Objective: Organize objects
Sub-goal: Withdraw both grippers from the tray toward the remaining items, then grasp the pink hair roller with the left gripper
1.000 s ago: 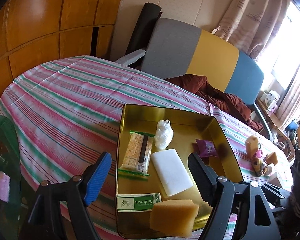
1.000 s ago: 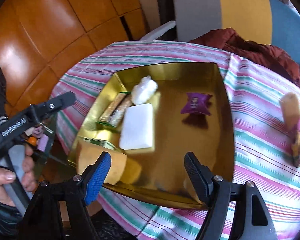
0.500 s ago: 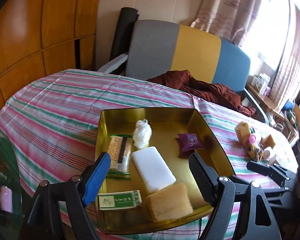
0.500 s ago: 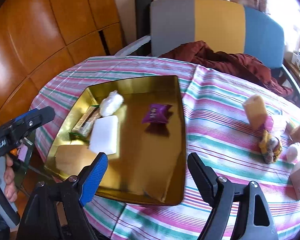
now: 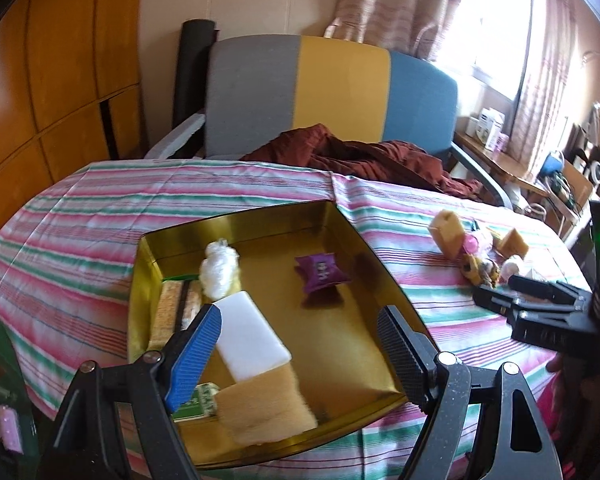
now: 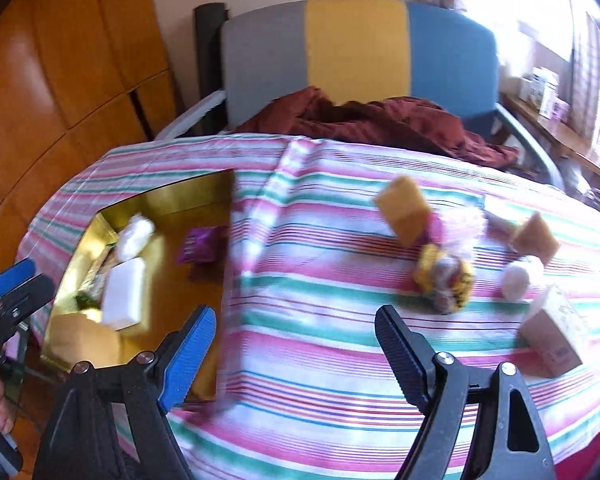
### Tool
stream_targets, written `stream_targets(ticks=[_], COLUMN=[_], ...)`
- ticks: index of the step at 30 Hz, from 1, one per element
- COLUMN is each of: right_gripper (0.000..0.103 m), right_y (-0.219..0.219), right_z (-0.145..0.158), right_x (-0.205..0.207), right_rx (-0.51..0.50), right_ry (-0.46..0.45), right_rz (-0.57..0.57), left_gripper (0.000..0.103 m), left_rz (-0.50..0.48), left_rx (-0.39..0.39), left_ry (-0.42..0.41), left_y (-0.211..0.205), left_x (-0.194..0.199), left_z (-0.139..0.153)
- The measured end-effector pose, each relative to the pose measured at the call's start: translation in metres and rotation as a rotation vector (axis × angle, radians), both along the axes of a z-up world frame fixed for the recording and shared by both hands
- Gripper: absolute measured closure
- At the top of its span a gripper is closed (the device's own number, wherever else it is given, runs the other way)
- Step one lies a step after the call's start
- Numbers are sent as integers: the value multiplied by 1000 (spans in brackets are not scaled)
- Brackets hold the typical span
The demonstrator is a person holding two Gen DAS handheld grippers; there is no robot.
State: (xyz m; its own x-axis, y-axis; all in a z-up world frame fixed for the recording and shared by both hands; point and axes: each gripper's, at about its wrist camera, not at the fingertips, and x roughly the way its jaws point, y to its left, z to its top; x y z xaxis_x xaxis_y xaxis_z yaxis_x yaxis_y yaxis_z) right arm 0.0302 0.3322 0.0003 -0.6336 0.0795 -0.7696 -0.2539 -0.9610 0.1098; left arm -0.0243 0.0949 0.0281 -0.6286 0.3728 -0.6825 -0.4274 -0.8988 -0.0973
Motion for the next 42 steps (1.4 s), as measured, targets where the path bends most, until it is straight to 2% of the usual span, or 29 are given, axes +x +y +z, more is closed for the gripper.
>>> stream_targets(ticks=[16, 22, 26, 32, 36, 42], right_gripper=[20, 20, 20, 20, 20, 20], right_y=[134, 183, 208, 233, 239, 252], right_z=[12, 16, 7, -17, -13, -11], right_x=[38, 45, 49, 60, 68, 84], right_rx=[67, 67, 74, -63, -91, -155], right_ry=[-47, -28, -13, 4, 46, 93], right_rz=[-293, -393, -444, -503, -540, -606], left_gripper=[22, 22, 22, 22, 22, 22], left_rz=[-175, -219, -254, -281, -299, -324], left_rx=[-27, -40, -44, -37, -26, 17], left_ry=[-24, -48, -80, -151, -194, -309], left_y=[66, 89, 107, 139, 167, 221], left_x=[9, 9, 6, -5, -15, -35], left_z=[-6, -10, -13, -17, -17, -18])
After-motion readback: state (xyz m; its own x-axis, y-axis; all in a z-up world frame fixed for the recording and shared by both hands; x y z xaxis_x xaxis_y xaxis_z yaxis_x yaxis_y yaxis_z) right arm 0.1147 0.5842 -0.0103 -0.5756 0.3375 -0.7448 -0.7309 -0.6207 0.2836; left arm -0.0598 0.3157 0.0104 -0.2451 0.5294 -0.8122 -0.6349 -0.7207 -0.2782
